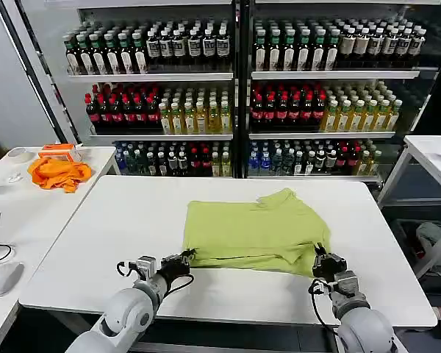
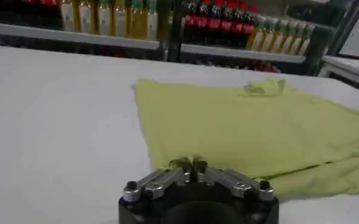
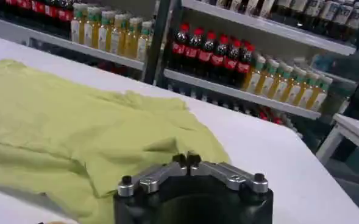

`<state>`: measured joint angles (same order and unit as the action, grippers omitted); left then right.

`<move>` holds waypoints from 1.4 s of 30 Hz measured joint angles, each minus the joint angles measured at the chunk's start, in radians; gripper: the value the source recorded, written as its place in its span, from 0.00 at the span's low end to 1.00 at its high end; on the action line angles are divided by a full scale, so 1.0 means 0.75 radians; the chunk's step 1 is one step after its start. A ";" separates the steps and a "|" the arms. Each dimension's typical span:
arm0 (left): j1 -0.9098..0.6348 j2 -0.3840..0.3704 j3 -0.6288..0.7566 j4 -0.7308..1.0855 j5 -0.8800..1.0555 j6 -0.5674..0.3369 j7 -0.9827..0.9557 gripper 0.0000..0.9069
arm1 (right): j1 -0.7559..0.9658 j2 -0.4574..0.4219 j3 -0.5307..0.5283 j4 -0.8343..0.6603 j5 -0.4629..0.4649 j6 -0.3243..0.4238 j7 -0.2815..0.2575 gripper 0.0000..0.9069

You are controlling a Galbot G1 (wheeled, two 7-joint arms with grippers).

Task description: Fold and organize the clothes.

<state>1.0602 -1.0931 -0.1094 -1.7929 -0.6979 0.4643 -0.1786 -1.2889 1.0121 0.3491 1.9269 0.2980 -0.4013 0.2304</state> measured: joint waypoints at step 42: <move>0.173 -0.099 -0.071 -0.022 0.127 -0.078 -0.008 0.02 | -0.178 0.050 0.132 0.017 0.260 -0.091 0.079 0.00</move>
<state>1.1896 -1.1670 -0.1629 -1.8094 -0.6026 0.4059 -0.1849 -1.4227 1.0493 0.4481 1.9396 0.4930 -0.4696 0.2900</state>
